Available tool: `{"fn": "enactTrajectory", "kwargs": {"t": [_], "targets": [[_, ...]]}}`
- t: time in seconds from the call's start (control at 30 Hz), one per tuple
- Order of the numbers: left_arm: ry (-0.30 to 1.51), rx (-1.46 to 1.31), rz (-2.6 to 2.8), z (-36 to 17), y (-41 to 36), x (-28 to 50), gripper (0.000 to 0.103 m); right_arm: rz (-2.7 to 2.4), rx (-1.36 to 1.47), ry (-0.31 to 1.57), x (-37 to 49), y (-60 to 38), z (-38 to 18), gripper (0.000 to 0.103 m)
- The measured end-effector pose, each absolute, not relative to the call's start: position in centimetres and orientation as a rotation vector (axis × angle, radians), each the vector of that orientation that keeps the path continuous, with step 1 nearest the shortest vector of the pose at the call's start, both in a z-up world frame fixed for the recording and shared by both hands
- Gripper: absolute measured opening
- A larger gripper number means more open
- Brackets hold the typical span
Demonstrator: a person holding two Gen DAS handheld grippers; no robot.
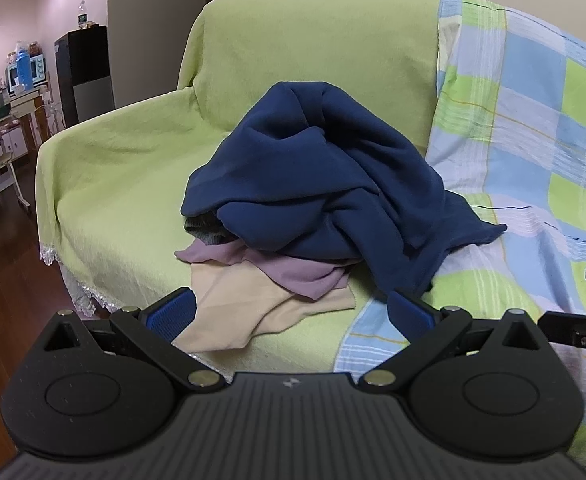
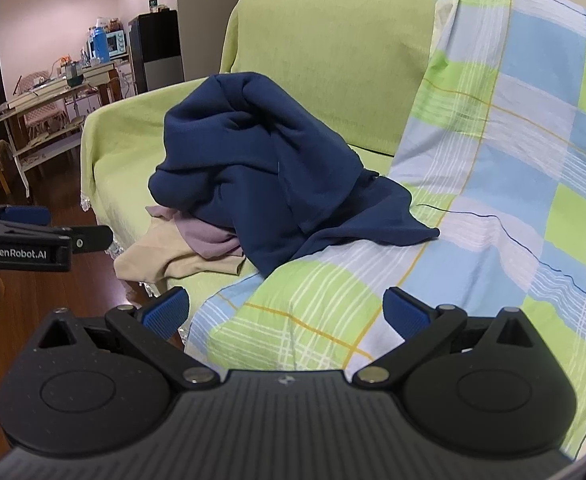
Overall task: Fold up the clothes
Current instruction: 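Reach into the navy top and grasp its edges with both grippers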
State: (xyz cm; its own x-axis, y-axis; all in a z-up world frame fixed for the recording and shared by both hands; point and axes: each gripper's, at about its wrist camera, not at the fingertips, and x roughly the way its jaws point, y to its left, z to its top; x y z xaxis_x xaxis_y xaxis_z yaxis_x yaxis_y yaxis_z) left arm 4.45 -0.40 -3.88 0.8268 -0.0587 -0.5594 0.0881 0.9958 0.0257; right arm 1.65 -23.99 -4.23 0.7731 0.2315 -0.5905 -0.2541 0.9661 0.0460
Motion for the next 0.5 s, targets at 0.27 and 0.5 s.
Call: {"fn": "enactTrajectory", "kwargs": {"t": [0.27, 0.5], "targets": [[0.531, 0.153, -0.085, -3.3, 0.9, 9.3, 0.102, 0.279, -0.160, 0.577, 6.4, -23.6, -4.4, 0.102], [0.478, 0.189, -0.081, -2.7, 2.7, 17.8, 0.102, 0.325, -0.265, 0.514, 13.2, -23.5, -4.4, 0.102]]}}
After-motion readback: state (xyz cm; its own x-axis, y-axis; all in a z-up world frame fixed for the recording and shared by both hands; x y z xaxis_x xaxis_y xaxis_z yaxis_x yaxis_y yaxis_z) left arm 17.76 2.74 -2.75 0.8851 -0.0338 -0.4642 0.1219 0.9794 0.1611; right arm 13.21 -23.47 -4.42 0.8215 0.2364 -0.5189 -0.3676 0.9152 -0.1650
